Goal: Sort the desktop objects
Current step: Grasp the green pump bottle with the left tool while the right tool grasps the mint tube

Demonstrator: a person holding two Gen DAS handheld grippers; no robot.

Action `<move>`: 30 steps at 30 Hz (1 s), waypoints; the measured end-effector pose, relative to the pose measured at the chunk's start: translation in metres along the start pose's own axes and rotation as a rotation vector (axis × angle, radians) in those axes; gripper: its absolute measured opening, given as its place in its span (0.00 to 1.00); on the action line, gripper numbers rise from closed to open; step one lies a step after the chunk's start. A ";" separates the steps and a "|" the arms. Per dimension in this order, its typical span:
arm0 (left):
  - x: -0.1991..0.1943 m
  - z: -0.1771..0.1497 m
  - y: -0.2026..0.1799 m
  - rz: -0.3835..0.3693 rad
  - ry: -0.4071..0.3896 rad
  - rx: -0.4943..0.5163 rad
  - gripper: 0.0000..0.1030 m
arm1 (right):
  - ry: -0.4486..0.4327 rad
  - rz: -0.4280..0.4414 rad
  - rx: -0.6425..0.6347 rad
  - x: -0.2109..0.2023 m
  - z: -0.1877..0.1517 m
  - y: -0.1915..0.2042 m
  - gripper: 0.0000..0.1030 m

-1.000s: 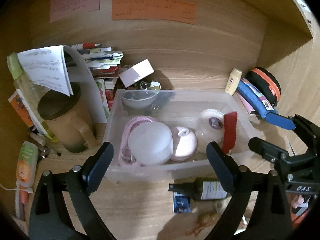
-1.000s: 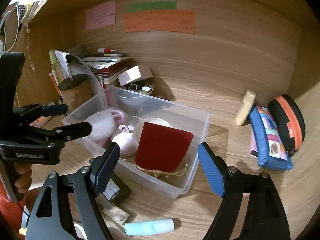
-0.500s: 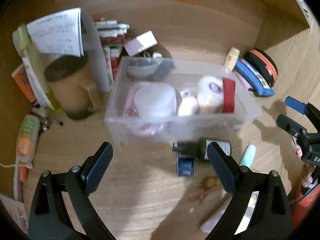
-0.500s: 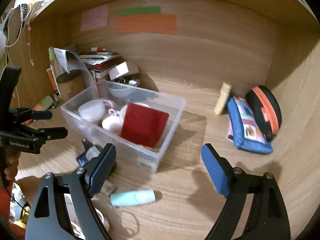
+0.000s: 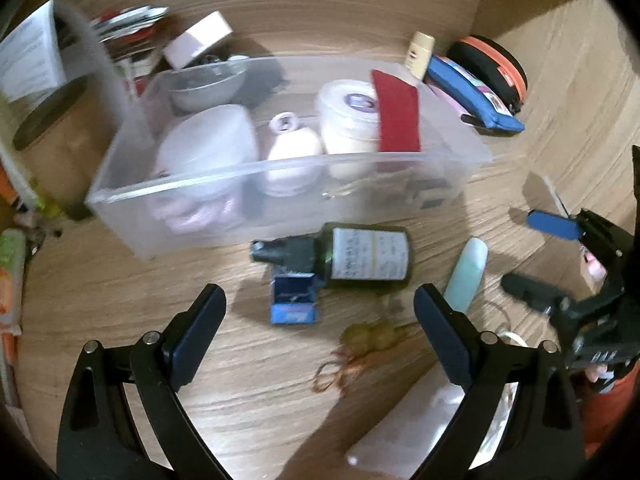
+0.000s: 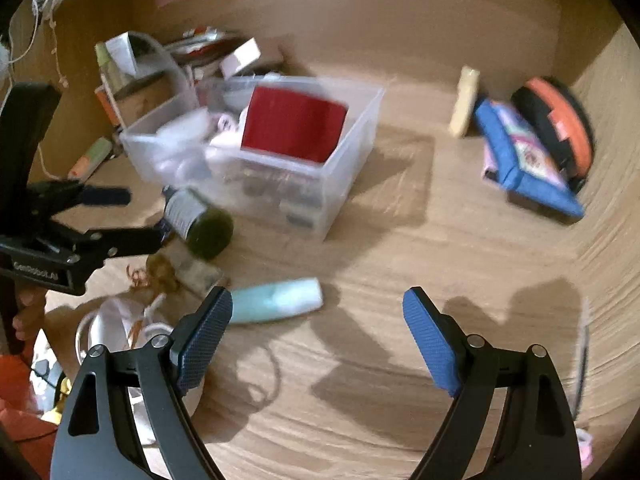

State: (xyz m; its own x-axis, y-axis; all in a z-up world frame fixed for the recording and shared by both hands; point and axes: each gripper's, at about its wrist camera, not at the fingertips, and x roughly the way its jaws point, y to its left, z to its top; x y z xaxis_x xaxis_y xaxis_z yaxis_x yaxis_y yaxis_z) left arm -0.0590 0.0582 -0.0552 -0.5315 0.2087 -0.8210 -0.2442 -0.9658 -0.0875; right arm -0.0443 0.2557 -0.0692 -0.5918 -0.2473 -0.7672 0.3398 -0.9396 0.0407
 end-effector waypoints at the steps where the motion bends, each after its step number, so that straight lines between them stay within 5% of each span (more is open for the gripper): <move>1: 0.003 0.002 -0.002 0.000 0.005 0.004 0.93 | 0.012 0.004 -0.005 0.004 -0.001 0.001 0.83; 9: 0.033 0.015 -0.013 0.028 0.082 0.011 0.93 | 0.094 0.102 -0.012 0.029 -0.004 0.004 0.83; 18: 0.048 0.020 -0.002 0.036 0.102 -0.044 0.93 | 0.087 0.096 -0.077 0.036 -0.005 0.015 0.82; 24: 0.046 0.018 -0.006 0.051 0.055 -0.039 0.92 | 0.065 0.071 -0.081 0.032 -0.005 0.015 0.49; 26: 0.043 0.018 -0.008 0.057 0.034 -0.034 0.92 | 0.064 0.078 -0.074 0.031 -0.003 0.013 0.30; 30: 0.034 0.018 -0.010 0.056 -0.007 -0.027 0.91 | 0.066 0.091 -0.060 0.031 -0.002 0.009 0.22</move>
State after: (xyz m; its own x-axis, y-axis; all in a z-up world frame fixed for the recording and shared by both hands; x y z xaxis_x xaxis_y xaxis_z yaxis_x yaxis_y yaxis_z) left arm -0.0889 0.0778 -0.0717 -0.5494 0.1554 -0.8210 -0.1922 -0.9797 -0.0569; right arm -0.0587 0.2399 -0.0940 -0.5076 -0.3130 -0.8027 0.4340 -0.8977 0.0756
